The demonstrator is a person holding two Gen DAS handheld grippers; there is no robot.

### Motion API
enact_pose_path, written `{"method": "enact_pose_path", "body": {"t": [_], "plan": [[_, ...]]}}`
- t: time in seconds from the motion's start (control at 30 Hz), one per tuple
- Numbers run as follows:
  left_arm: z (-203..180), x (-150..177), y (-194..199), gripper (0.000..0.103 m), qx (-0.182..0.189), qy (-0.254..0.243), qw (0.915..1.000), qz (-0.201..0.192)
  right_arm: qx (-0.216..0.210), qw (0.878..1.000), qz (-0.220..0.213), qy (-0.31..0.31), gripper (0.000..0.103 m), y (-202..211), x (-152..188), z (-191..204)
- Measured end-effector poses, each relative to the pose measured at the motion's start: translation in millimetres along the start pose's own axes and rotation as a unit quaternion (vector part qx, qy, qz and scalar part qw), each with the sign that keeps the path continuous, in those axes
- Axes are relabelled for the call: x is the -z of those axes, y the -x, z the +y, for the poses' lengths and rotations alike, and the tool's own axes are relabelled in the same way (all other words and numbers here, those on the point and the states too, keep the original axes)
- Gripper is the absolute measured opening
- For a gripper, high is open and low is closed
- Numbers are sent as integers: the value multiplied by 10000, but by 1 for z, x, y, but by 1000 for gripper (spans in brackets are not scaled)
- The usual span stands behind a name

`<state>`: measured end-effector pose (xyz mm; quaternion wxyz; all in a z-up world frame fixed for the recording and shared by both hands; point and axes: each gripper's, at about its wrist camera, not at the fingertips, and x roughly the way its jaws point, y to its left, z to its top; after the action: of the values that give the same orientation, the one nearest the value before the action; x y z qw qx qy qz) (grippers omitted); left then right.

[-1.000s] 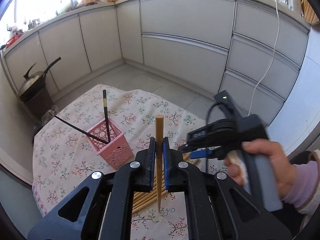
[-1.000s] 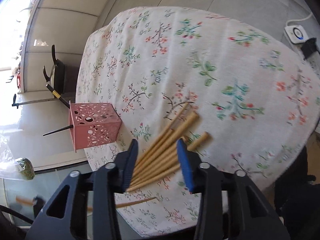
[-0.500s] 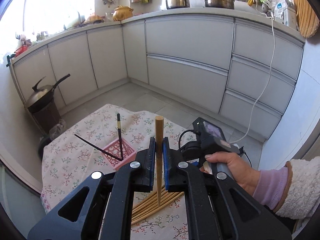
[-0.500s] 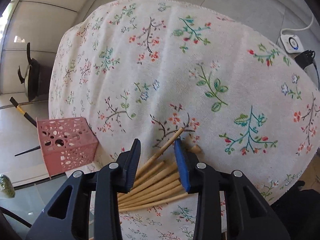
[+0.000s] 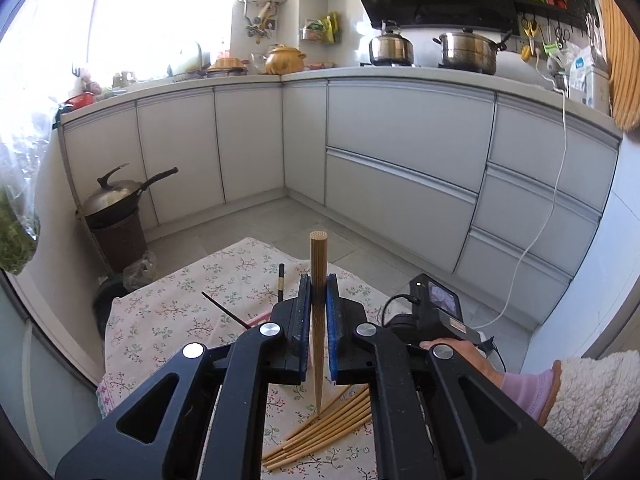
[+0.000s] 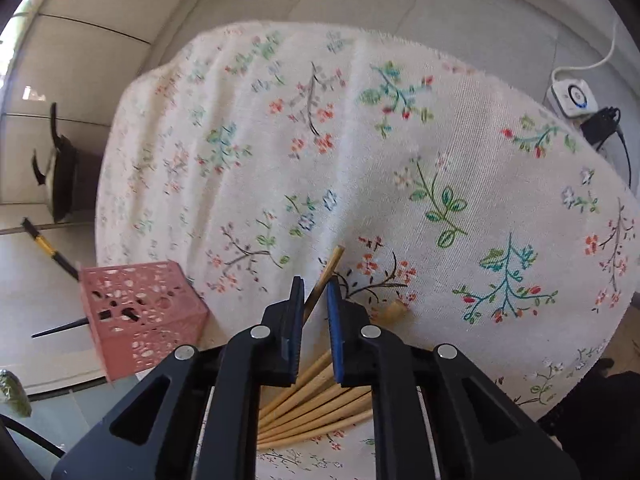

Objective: Organize utensils
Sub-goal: 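Lift the bamboo chopstick with the left tool over the pink holder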

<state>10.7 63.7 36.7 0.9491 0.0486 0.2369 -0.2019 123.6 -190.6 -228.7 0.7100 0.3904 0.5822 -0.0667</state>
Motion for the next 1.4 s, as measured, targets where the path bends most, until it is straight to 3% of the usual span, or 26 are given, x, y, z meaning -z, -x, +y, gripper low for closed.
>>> {"method": "enact_pose_path", "body": {"t": [0.13,0.47,0.87,1.2,1.4], "plan": [[5,-4,8,7,-69,220,9996,-189,-313,9966,-549,525,9,48,9,13],[21,-4,16,7,-290,918,9947,-372,-927,9787,-1192,1394,5,150,47,24],[40,0,10,6,-561,1890,9793,-459,-1413,9616,-1732,1594,5,240,59,17],[65,-20,-17,6,-1021,2407,9630,-656,-1932,9500,-1927,1519,5,282,38,27],[80,-26,-48,6,-1251,2605,9551,-654,-2000,9485,-1915,1539,5,277,18,43]]}}
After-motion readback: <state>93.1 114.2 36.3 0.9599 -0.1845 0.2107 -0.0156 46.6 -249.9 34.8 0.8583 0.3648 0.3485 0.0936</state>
